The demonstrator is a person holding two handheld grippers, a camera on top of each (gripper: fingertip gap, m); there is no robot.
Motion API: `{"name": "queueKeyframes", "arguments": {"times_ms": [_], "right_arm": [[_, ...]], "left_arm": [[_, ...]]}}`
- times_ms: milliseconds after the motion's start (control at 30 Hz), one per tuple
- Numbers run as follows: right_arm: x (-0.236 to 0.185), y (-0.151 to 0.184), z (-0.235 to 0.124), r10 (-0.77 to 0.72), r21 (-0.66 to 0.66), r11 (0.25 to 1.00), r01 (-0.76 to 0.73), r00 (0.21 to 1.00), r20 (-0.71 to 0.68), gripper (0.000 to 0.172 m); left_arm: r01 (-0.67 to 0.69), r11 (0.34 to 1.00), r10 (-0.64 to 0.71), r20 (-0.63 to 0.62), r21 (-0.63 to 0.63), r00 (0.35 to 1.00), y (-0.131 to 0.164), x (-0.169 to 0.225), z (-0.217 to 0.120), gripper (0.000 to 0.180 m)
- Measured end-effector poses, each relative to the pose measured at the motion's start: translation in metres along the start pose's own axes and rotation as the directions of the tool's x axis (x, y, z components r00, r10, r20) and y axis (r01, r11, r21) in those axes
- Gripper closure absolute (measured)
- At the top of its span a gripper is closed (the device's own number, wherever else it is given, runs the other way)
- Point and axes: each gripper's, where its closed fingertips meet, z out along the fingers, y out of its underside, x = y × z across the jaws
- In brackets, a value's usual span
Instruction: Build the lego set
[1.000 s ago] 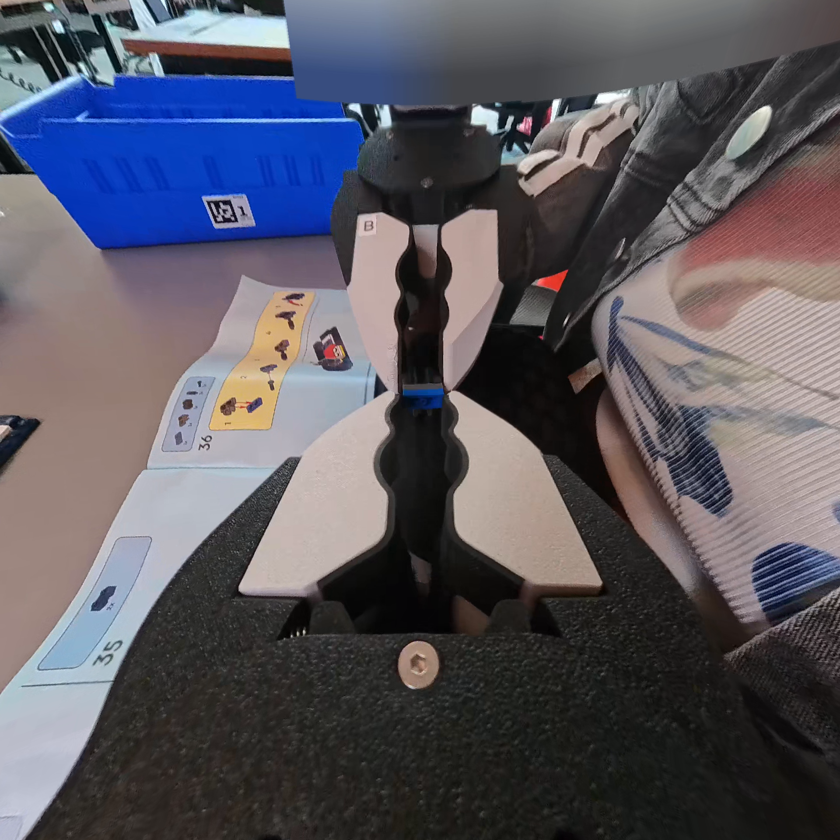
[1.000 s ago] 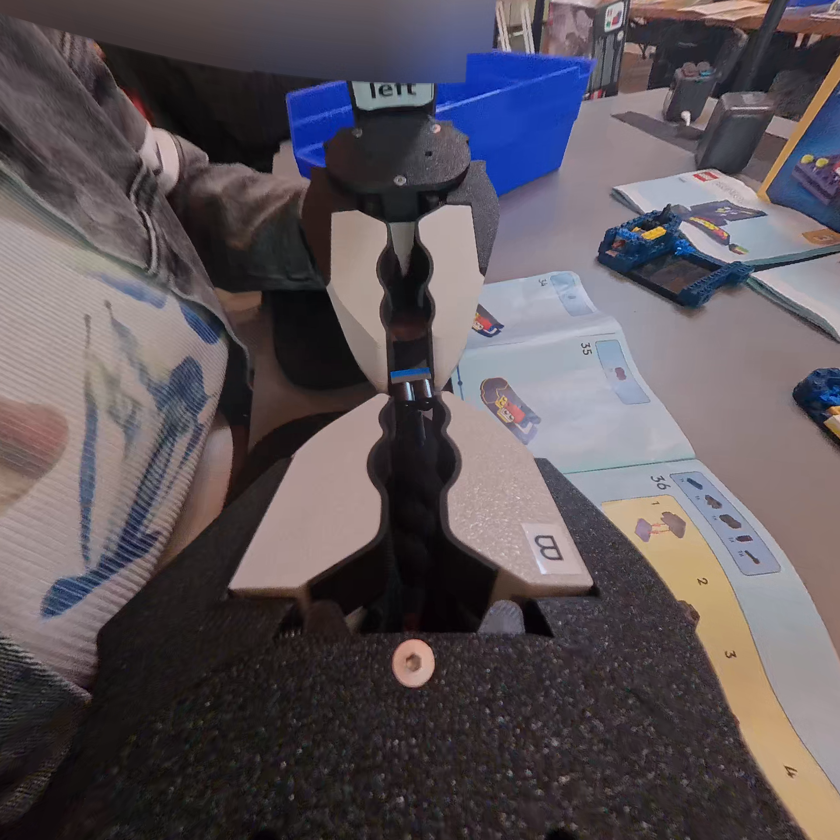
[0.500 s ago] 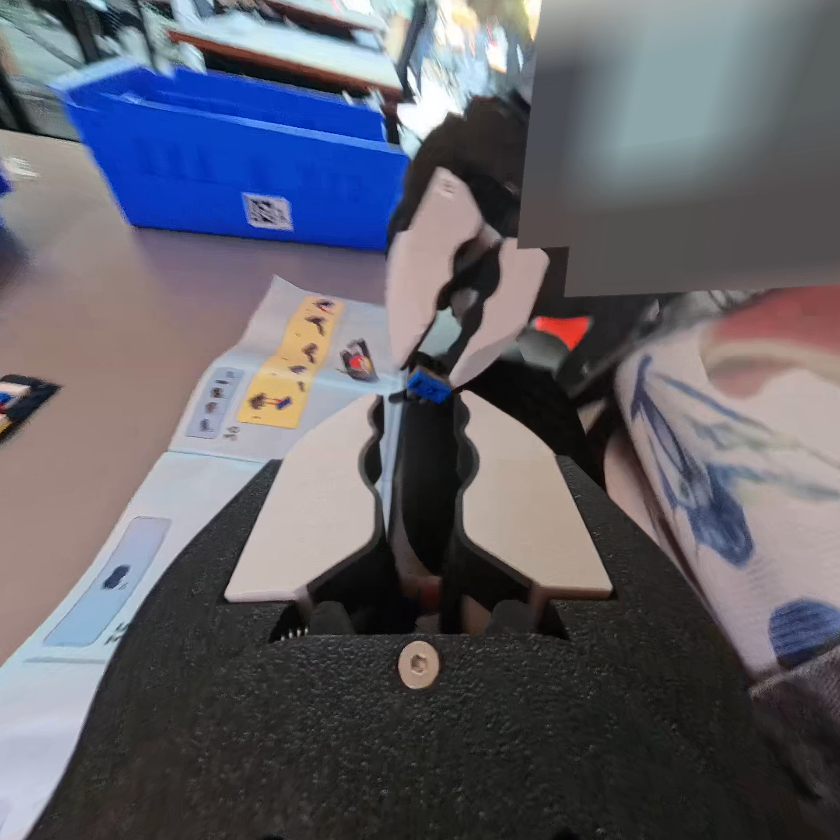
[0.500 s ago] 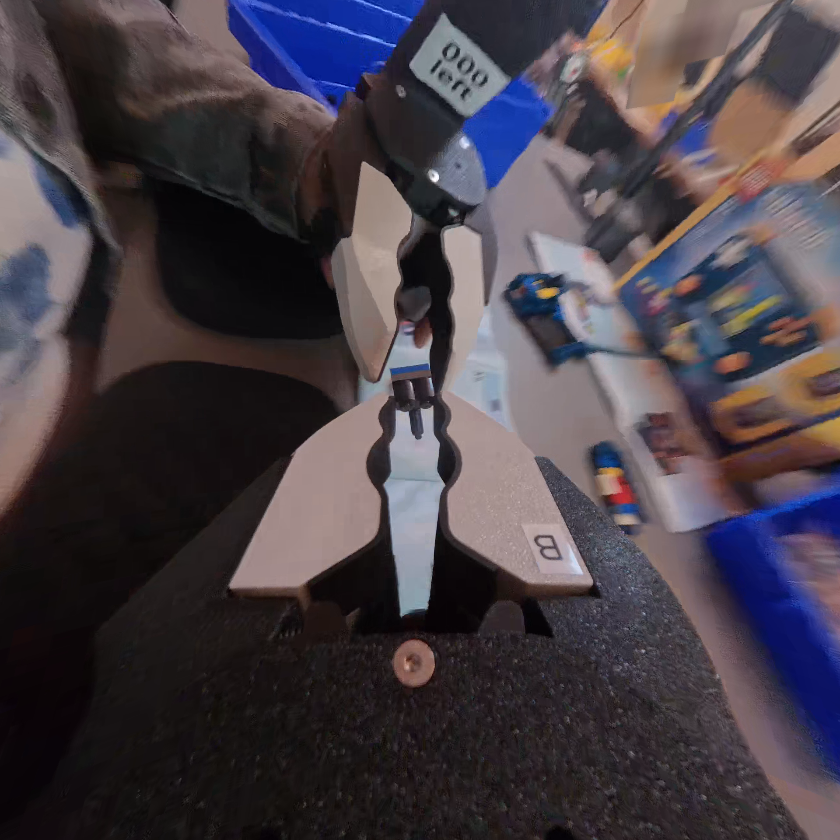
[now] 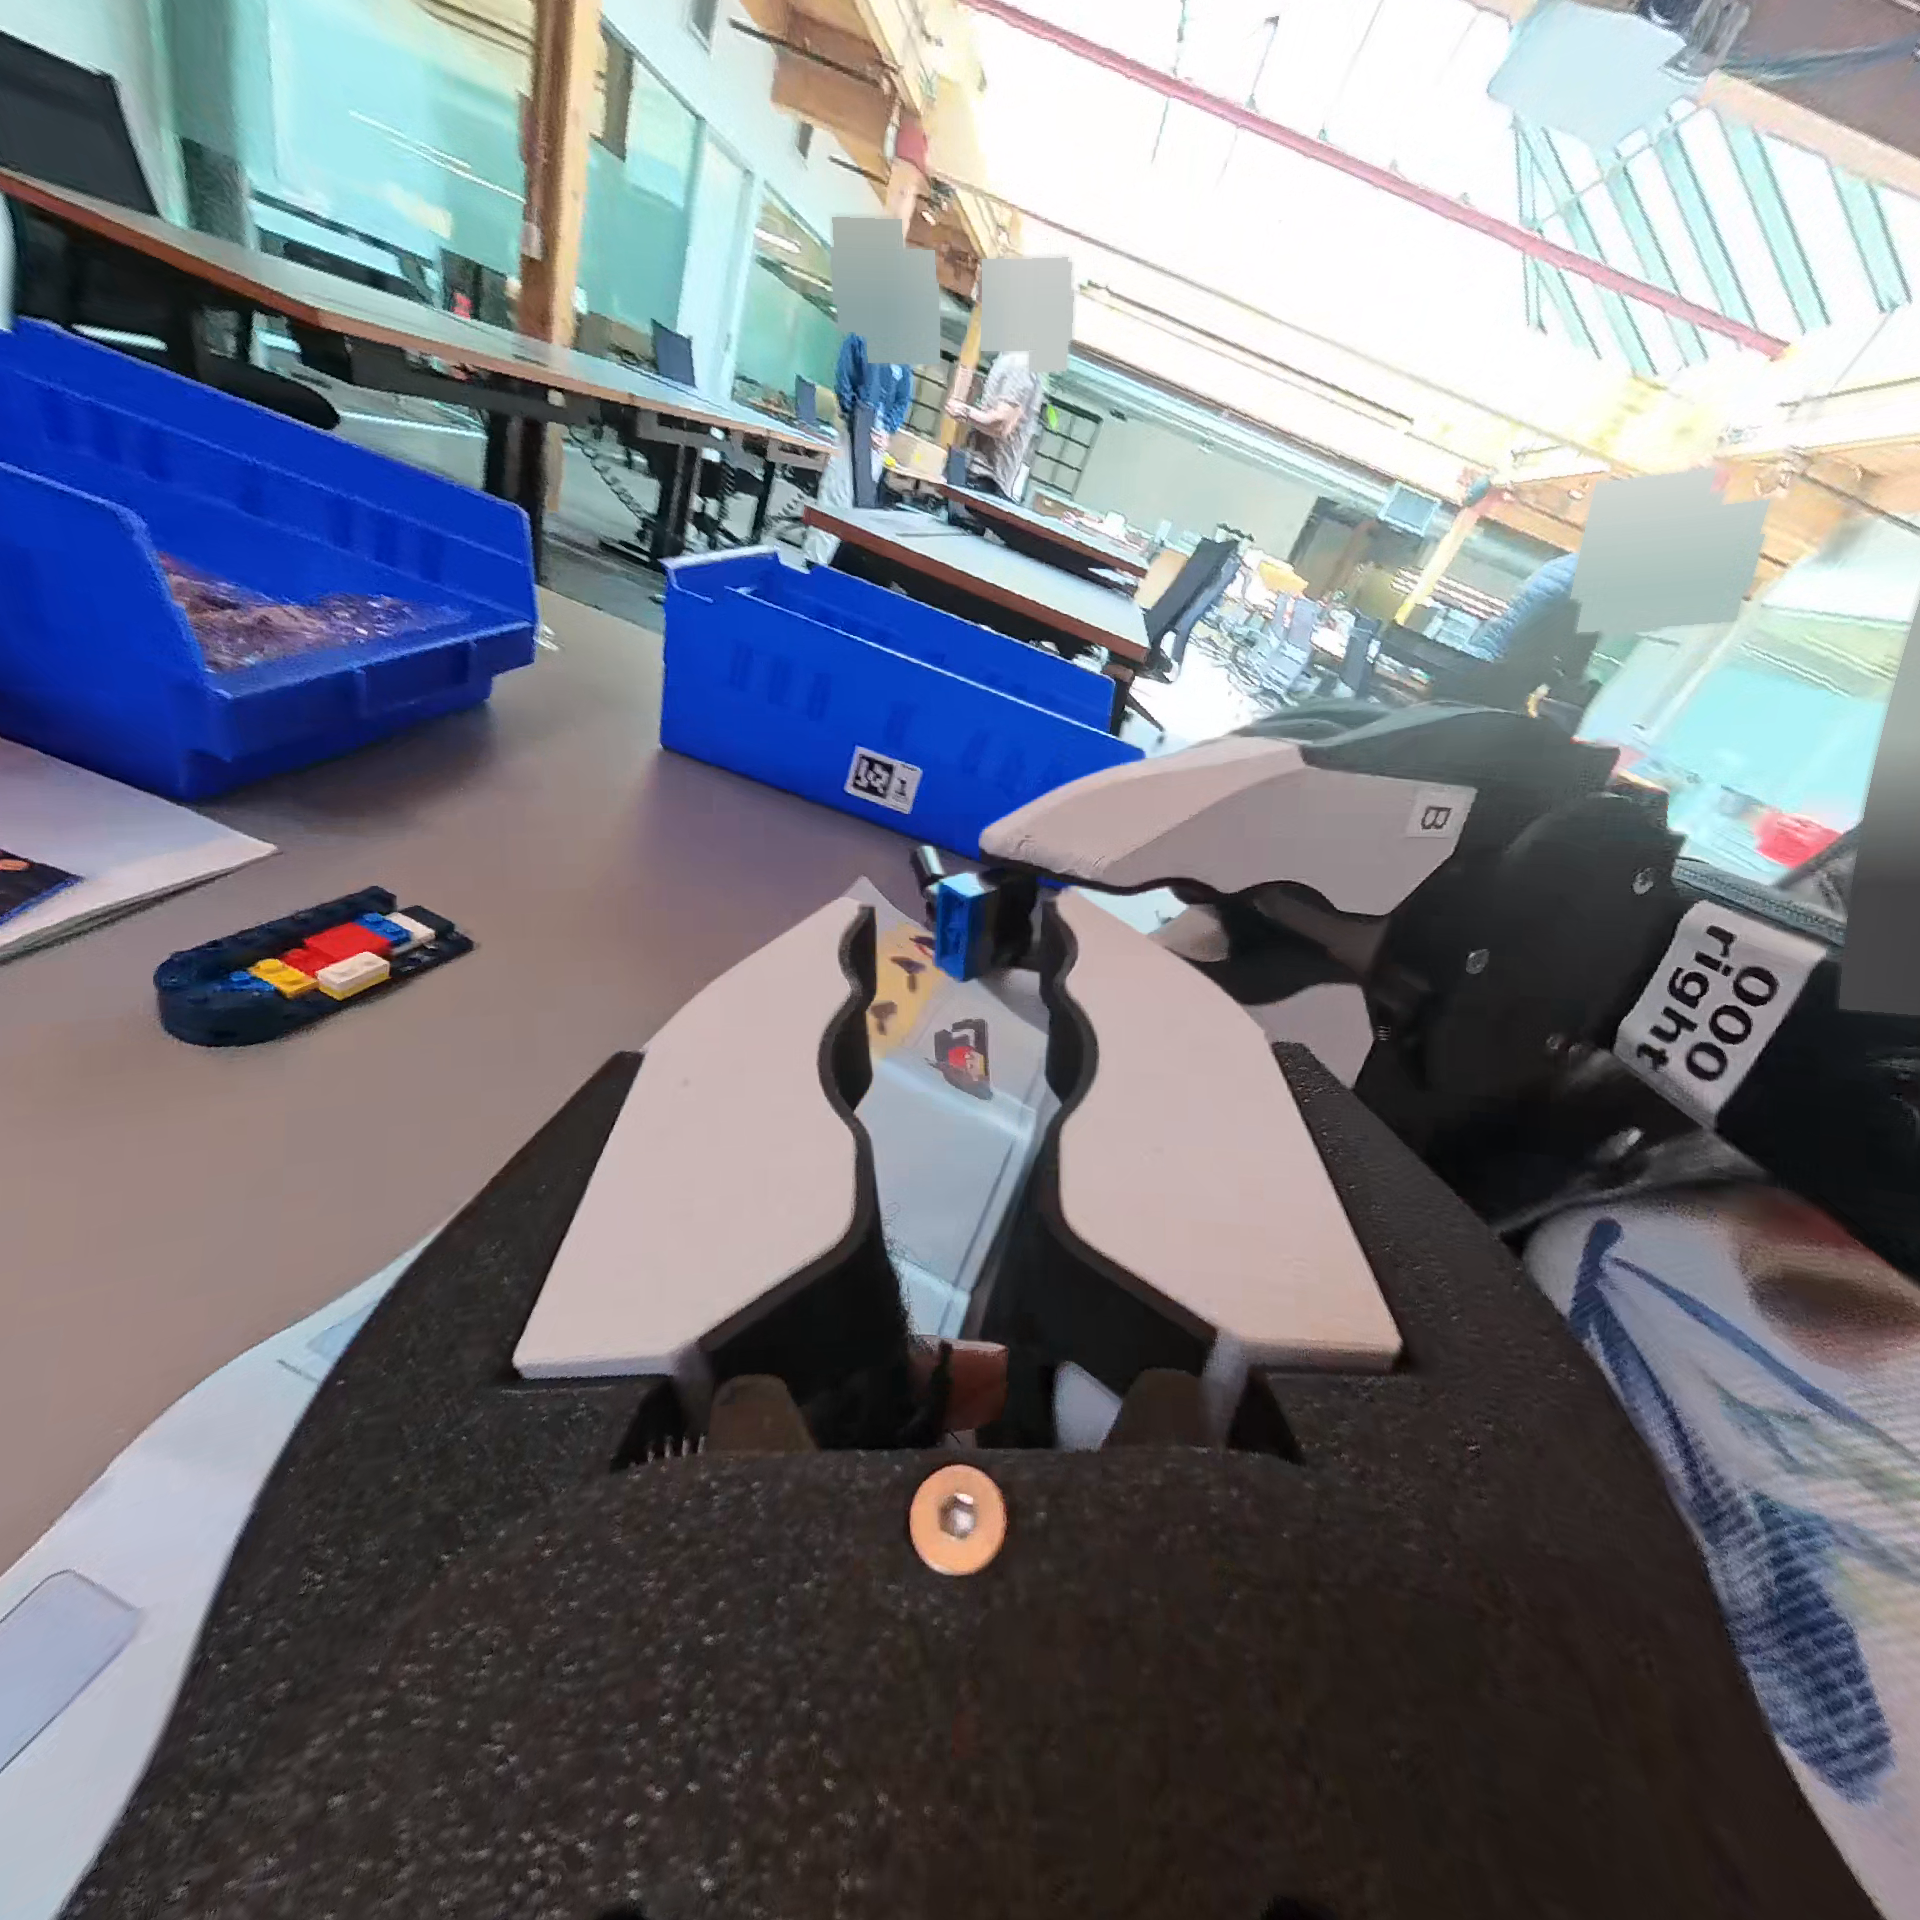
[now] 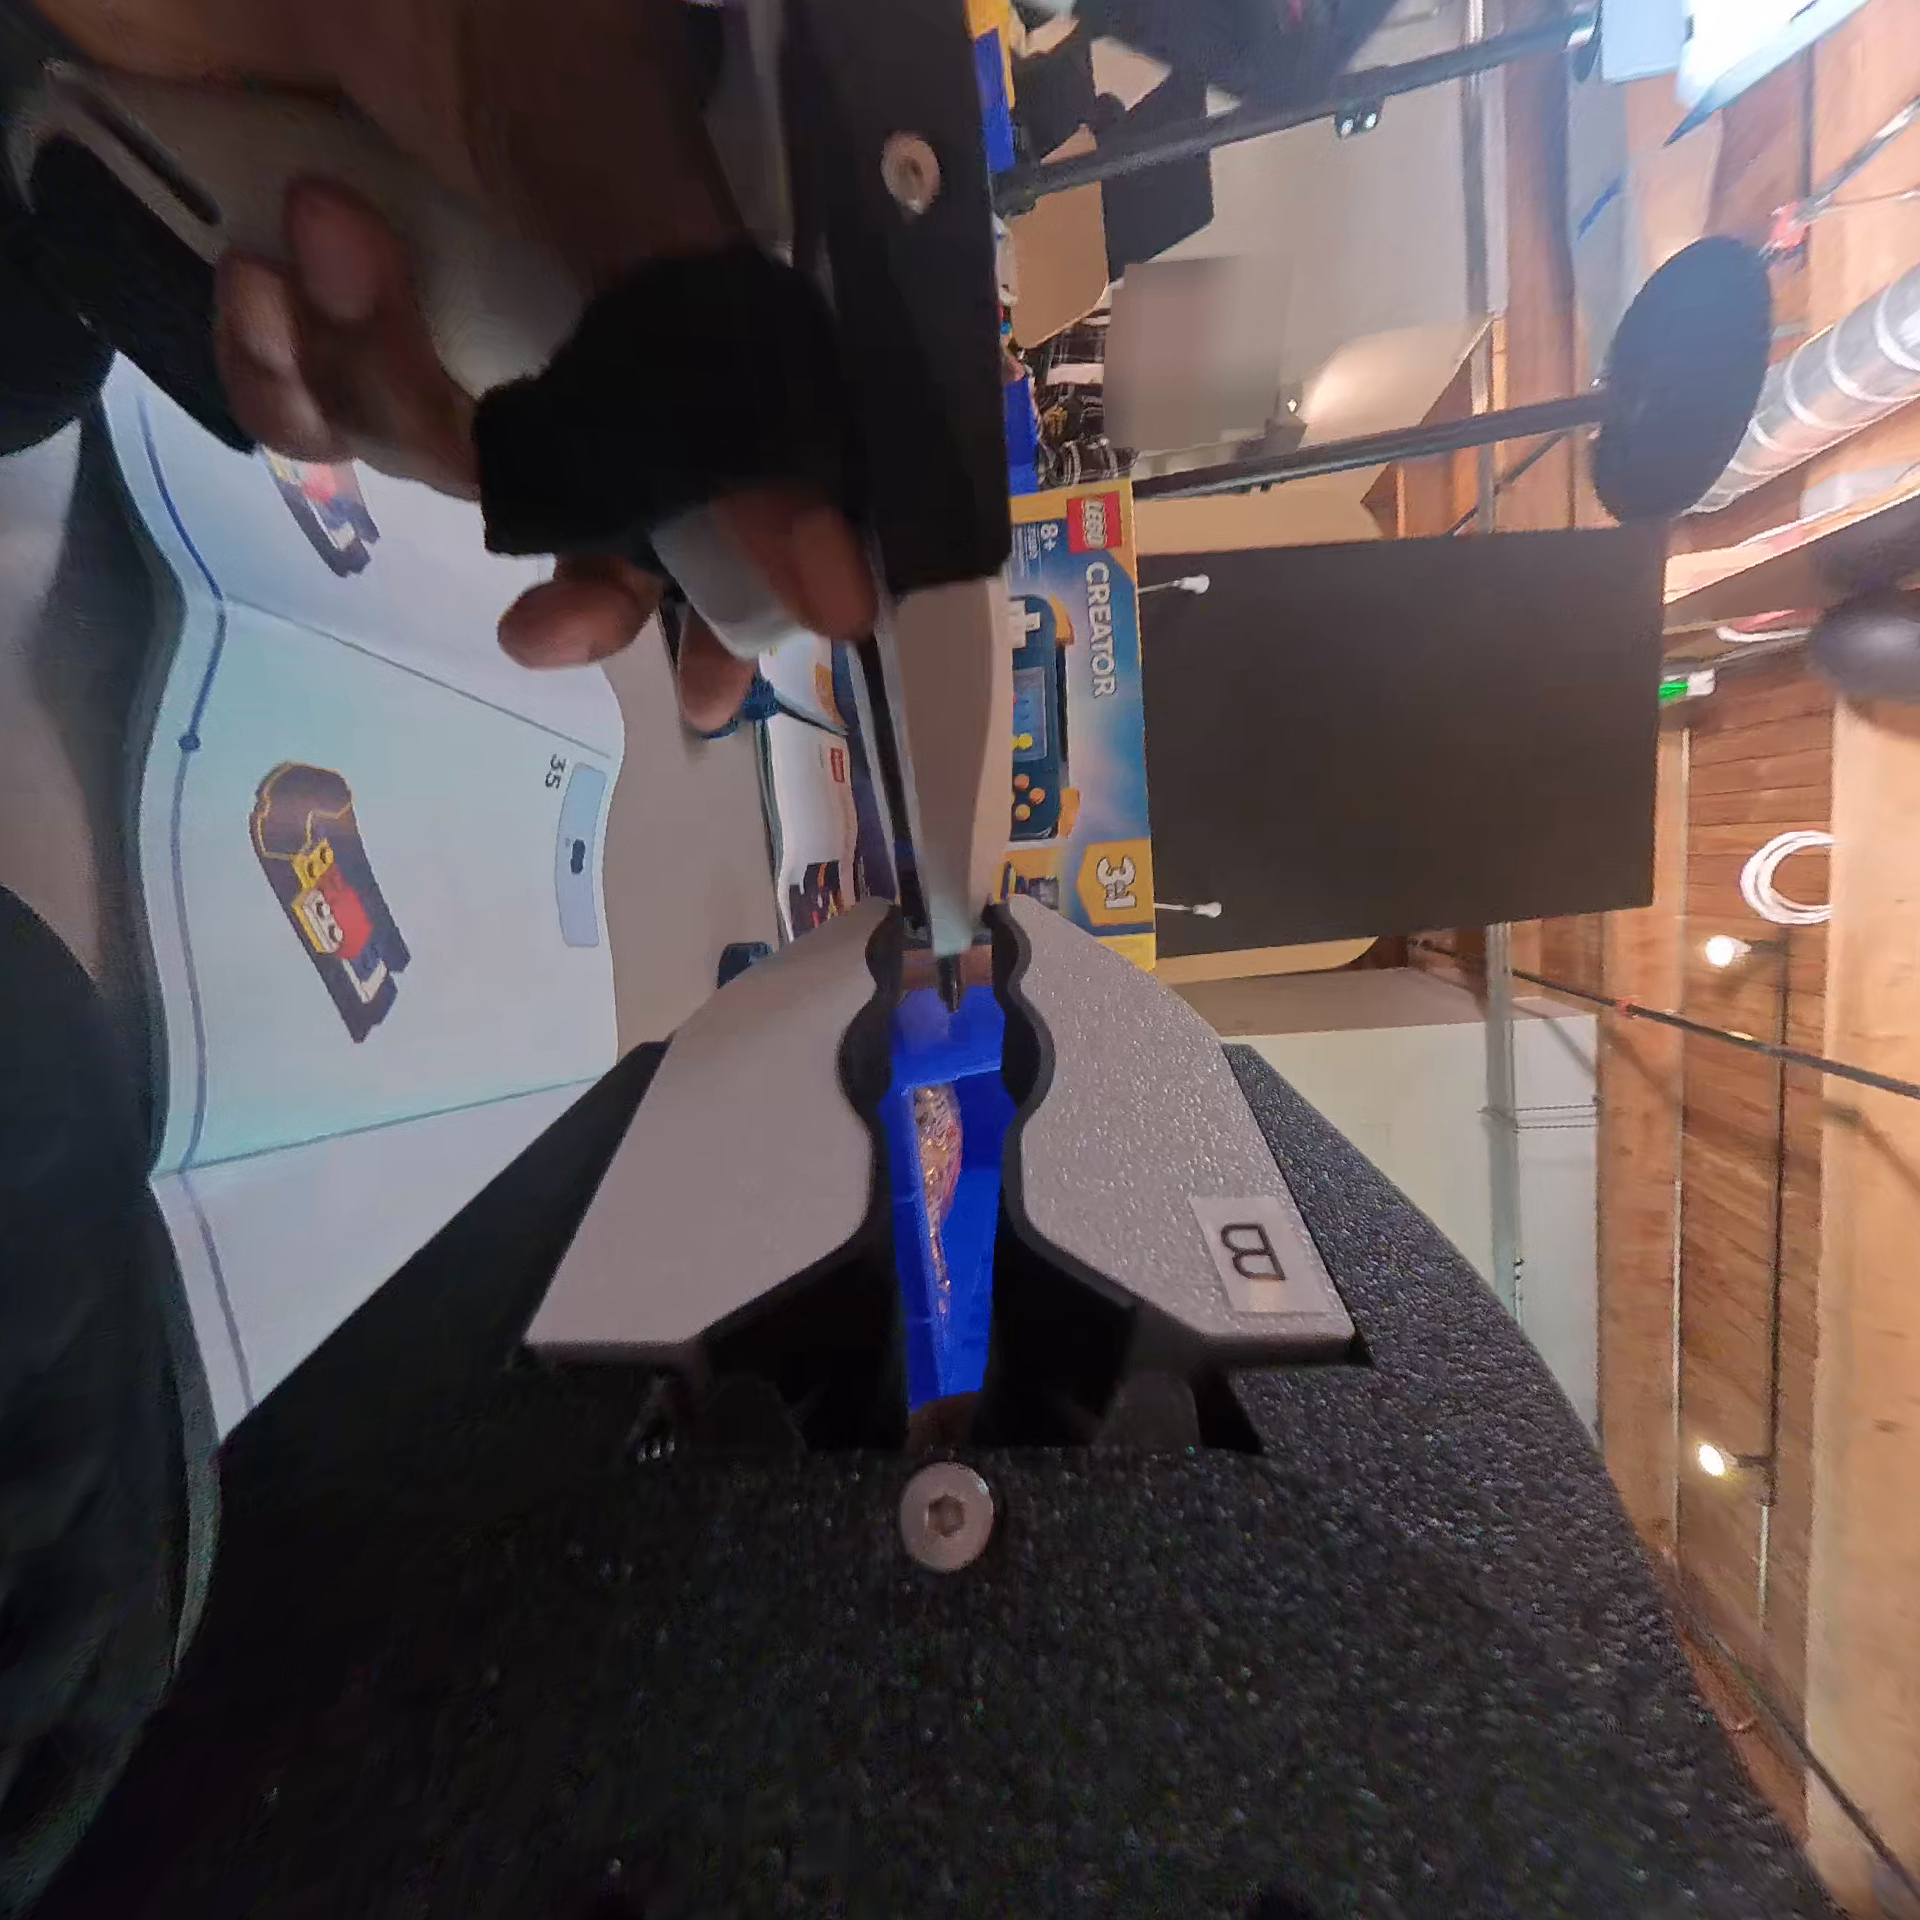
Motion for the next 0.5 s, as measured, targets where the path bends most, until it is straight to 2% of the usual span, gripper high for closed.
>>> {"name": "queueKeyframes", "arguments": {"times_ms": [67,133,200,267,300,333,400,433,467,500], "right_arm": [[-0.002,-0.006,0.000,-0.023,0.007,1.000,0.023,1.000,-0.008,0.156],[-0.002,-0.008,0.000,-0.022,0.014,1.000,0.022,1.000,-0.016,0.156],[-0.001,-0.012,-0.001,0.029,0.056,0.998,-0.029,1.000,0.008,0.156],[0.000,-0.017,-0.006,0.133,0.165,0.975,-0.147,0.987,0.090,0.153],[0.002,-0.020,-0.010,0.215,0.225,0.943,-0.247,0.964,0.158,0.144],[0.003,-0.022,-0.015,0.296,0.278,0.889,-0.363,0.920,0.256,0.137],[0.007,-0.025,-0.026,0.414,0.339,0.733,-0.590,0.782,0.466,0.137],[0.012,-0.026,-0.031,0.443,0.363,0.661,-0.656,0.732,0.518,0.143],[0.018,-0.026,-0.034,0.449,0.395,0.618,-0.679,0.718,0.532,0.148],[0.021,-0.024,-0.033,0.444,0.417,0.616,-0.668,0.732,0.517,0.151]], "left_arm": [[0.005,0.999,-0.007,-0.043,-0.042,0.999,0.007,0.007,0.003,0.156],[0.004,0.999,-0.005,-0.032,-0.035,0.999,0.006,0.005,0.001,0.160],[0.040,0.999,-0.043,-0.073,-0.033,0.996,0.005,0.008,-0.001,0.161],[0.156,0.987,-0.160,-0.188,-0.034,0.969,0.003,0.017,-0.005,0.160],[0.250,0.968,-0.249,-0.278,-0.035,0.928,-0.001,0.023,-0.009,0.161],[0.357,0.933,-0.346,-0.375,-0.042,0.860,-0.007,0.029,-0.014,0.161],[0.514,0.853,-0.479,-0.521,-0.087,0.706,-0.017,0.037,-0.024,0.161],[0.547,0.832,-0.504,-0.539,-0.092,0.675,-0.018,0.036,-0.025,0.161],[0.557,0.825,-0.513,-0.540,-0.094,0.668,-0.018,0.035,-0.025,0.161],[0.555,0.825,-0.516,-0.545,-0.106,0.661,-0.017,0.037,-0.025,0.161]]}}
